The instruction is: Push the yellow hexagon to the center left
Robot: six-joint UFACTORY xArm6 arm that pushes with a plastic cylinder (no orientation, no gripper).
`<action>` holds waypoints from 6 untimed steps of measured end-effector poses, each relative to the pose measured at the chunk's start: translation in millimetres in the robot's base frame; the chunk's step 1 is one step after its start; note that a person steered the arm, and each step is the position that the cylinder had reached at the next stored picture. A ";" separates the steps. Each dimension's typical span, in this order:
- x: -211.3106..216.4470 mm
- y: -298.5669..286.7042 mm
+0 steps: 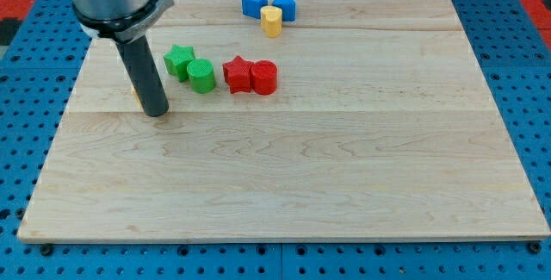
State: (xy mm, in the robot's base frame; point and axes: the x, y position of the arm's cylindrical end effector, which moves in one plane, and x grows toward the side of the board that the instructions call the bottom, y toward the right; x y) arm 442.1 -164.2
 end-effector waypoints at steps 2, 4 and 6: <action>-20.9 21.9; -29.4 -48.5; -97.2 -45.2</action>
